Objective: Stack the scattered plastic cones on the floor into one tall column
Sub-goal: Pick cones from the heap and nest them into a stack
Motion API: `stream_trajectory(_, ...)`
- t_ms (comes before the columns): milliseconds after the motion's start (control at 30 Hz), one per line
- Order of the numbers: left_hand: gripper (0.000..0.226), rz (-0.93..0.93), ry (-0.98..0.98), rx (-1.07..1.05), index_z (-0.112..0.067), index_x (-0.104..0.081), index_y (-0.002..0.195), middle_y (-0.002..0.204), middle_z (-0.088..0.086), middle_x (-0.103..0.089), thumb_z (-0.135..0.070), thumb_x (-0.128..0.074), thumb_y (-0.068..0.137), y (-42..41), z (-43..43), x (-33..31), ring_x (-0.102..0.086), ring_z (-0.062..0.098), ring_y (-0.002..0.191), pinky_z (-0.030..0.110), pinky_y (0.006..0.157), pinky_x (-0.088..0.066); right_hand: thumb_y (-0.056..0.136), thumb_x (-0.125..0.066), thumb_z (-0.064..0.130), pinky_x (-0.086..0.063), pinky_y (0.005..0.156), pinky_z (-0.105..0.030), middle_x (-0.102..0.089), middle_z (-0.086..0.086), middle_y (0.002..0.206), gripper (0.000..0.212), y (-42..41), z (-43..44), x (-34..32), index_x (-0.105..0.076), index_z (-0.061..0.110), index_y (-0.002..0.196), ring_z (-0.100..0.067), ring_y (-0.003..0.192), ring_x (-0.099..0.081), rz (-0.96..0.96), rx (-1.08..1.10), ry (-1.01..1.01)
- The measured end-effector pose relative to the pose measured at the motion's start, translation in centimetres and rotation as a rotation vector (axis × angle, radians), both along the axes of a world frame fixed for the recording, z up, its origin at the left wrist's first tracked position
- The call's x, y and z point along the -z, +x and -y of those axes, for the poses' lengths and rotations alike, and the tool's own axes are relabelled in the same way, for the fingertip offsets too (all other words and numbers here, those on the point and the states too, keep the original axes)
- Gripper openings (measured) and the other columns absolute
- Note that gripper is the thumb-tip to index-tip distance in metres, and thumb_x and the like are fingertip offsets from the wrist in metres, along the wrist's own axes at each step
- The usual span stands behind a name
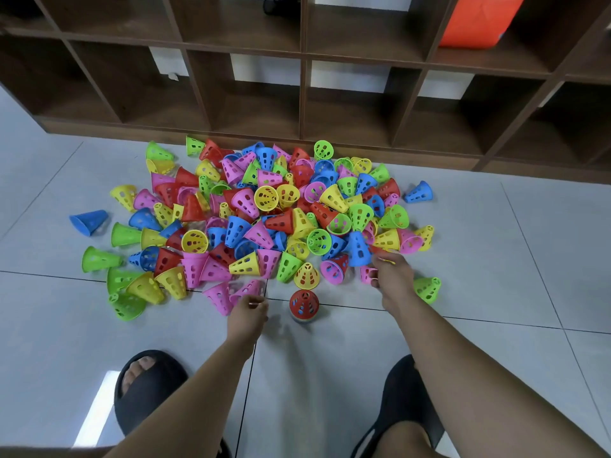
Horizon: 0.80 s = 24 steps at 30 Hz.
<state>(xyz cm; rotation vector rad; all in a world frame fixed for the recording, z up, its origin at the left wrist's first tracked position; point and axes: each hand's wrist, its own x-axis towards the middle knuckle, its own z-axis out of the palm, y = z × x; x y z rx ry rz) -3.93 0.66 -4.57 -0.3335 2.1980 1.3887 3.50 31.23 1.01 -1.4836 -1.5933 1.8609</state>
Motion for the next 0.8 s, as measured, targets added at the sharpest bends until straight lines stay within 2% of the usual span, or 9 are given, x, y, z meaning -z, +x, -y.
stream_trajectory(67, 0.004, -0.02, -0.02, -0.057, -0.023, -0.07, 0.102, 0.094, 0.003, -0.076, -0.024, -0.069, 0.098, -0.4, 0.7, 0.3, -0.072, 0.025, 0.086, 0.042, 0.08, -0.059, 0.101, -0.065, 0.005, -0.038, 0.049, -0.027, -0.067, -0.013, 0.082, 0.018, -0.6, 1.7, -0.8, -0.064, 0.006, 0.119, -0.017, 0.058, -0.055, -0.09, -0.134, -0.167)
stream_trajectory(167, 0.006, -0.072, -0.085, -0.132, -0.023, -0.067, 0.096, 0.091, 0.0, -0.074, -0.028, -0.069, 0.097, -0.5, 1.2, -0.1, -0.07, 0.026, 0.088, 0.032, 0.07, -0.051, 0.103, -0.065, 0.008, -0.039, 0.05, -0.024, -0.072, -0.009, 0.088, 0.025, -0.8, 3.9, -1.4, -0.064, 0.008, 0.127, -0.014, 0.061, -0.055, -0.128, -0.375, -0.372)
stream_trajectory(233, 0.012, -0.092, -0.116, -0.17, -0.023, -0.066, 0.094, 0.092, 0.0, -0.073, -0.033, -0.071, 0.097, -0.5, 1.5, -0.2, -0.066, 0.021, 0.083, 0.029, 0.066, -0.046, 0.103, -0.066, 0.01, -0.04, 0.052, -0.024, -0.072, -0.008, 0.095, 0.025, -0.5, 4.9, -1.0, -0.065, 0.011, 0.128, -0.013, 0.062, -0.055, -0.079, -0.515, -0.399)
stream_trajectory(300, 0.019, -0.123, -0.148, -0.177, -0.026, -0.065, 0.094, 0.1, 0.003, -0.072, -0.043, -0.074, 0.092, -0.8, 2.0, 0.2, -0.066, 0.021, 0.082, 0.033, 0.07, -0.053, 0.102, -0.068, 0.012, -0.04, 0.053, -0.025, -0.069, -0.01, 0.101, 0.025, 0.0, 5.7, -0.4, -0.065, 0.011, 0.127, -0.013, 0.063, -0.056, -0.009, -0.602, -0.378)
stream_trajectory(400, 0.027, -0.121, -0.198, -0.172, -0.032, -0.068, 0.101, 0.122, 0.007, -0.065, -0.053, -0.069, 0.085, -1.2, 2.7, 1.5, -0.067, 0.024, 0.088, 0.046, 0.085, -0.062, 0.102, -0.067, 0.012, -0.041, 0.054, -0.025, -0.069, -0.011, 0.101, 0.021, 0.6, 6.2, 0.5, -0.067, 0.013, 0.122, -0.013, 0.066, -0.056, 0.098, -0.674, -0.271)
stream_trajectory(533, 0.03, -0.082, -0.232, -0.168, -0.027, -0.069, 0.126, 0.148, 0.012, -0.04, -0.037, -0.069, 0.098, -1.3, 2.6, 0.1, -0.058, 0.03, 0.102, 0.043, 0.097, -0.055, 0.099, -0.066, 0.011, -0.043, 0.056, -0.027, -0.073, -0.011, 0.103, 0.021, 1.4, 6.3, 1.6, -0.065, 0.014, 0.12, -0.017, 0.068, -0.059, 0.175, -0.732, -0.142)
stream_trajectory(633, 0.03, -0.115, -0.226, -0.174, -0.031, -0.07, 0.126, 0.151, 0.008, -0.035, -0.037, -0.072, 0.097, -1.8, 2.8, -0.3, -0.057, 0.031, 0.123, 0.046, 0.103, -0.055, 0.097, -0.068, 0.01, -0.048, 0.062, -0.031, -0.075, -0.012, 0.106, 0.023, 1.6, 6.2, 2.1, -0.065, 0.015, 0.119, -0.02, 0.075, -0.067, 0.227, -0.75, -0.08)
stream_trajectory(700, 0.029, -0.135, -0.214, -0.157, -0.027, -0.072, 0.126, 0.152, 0.006, -0.037, -0.034, -0.073, 0.098, -2.3, 3.1, -0.6, -0.055, 0.026, 0.123, 0.045, 0.103, -0.054, 0.094, -0.069, 0.009, -0.049, 0.066, -0.033, -0.074, -0.013, 0.106, 0.024, 1.6, 5.9, 2.4, -0.065, 0.017, 0.116, -0.02, 0.077, -0.068, 0.256, -0.745, -0.048)
stream_trajectory(800, 0.025, -0.155, -0.217, -0.117, -0.029, -0.073, 0.123, 0.156, 0.003, -0.047, -0.032, -0.071, 0.099, -3.0, 3.4, -0.6, -0.061, 0.027, 0.12, 0.044, 0.091, -0.059, 0.093, -0.068, 0.009, -0.05, 0.064, -0.031, -0.072, -0.012, 0.108, 0.021, 1.5, 4.8, 2.5, -0.067, 0.016, 0.112, -0.021, 0.075, -0.068, 0.275, -0.682, 0.015)
